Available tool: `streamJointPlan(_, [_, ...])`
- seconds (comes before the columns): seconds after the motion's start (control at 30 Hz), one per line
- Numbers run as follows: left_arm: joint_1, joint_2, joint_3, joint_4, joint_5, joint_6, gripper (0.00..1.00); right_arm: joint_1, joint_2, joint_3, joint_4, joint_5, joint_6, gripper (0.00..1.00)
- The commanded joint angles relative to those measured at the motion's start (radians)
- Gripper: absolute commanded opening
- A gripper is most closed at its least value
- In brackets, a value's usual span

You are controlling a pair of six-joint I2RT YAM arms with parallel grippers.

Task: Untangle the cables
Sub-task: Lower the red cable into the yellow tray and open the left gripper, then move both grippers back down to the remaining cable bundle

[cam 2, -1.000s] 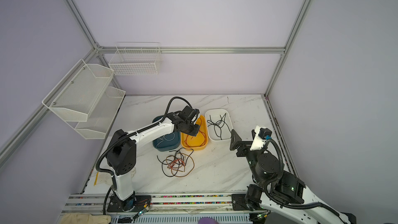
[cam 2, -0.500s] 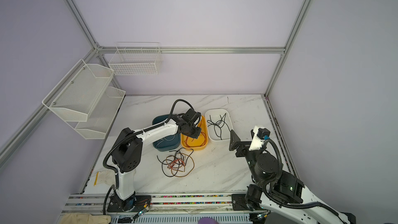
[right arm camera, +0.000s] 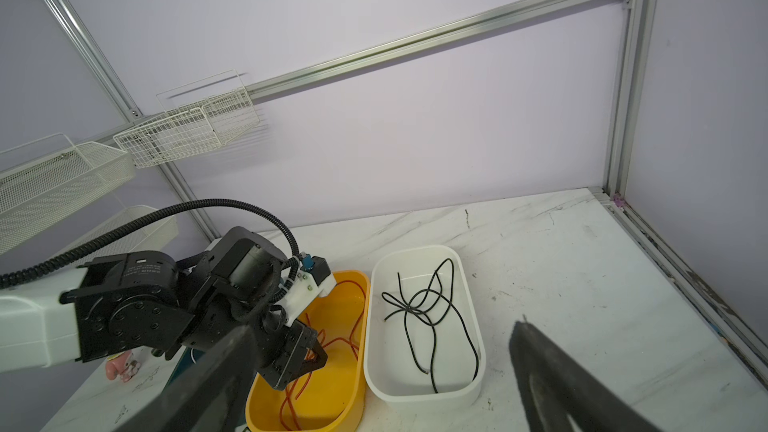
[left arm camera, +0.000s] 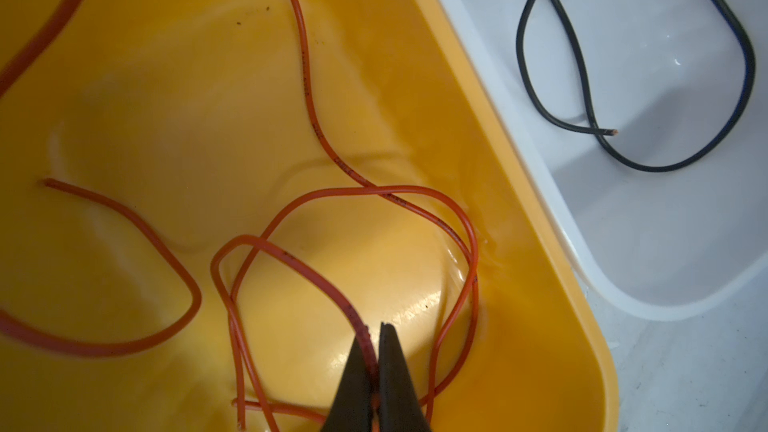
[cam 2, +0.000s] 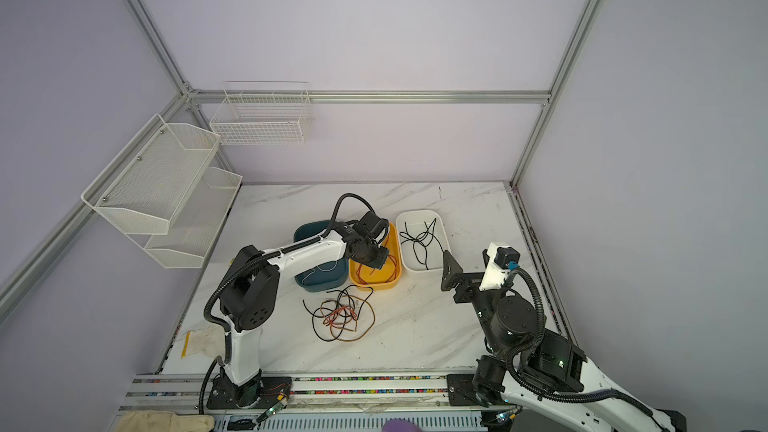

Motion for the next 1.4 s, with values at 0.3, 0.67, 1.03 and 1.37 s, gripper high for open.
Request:
streamJointPlan(0.3, [-0.006,-0.099,0.079,-0.037,-0.013,0.012,0.29,0.000,-0.003,-0.012,0.022,-0.005,-0.020,0.98])
streamJointPlan(0.67, [-0.008,-0.189,0.144,-0.109,-0.044,0.048,0.51,0.000,0.003,-0.013,0.025,-0.009,-0.023,0.98])
streamJointPlan(1.03, [-0.006,-0.334,0.181,-0.180,-0.233,0.136,0.76,0.000,0.038,0.000,0.036,-0.092,-0.073,0.98])
streamJointPlan(1.37, [-0.004,-0.653,-0.064,-0.122,-0.369,0.283,1.00,-0.001,0.426,0.123,-0.058,-0.315,0.017,0.98])
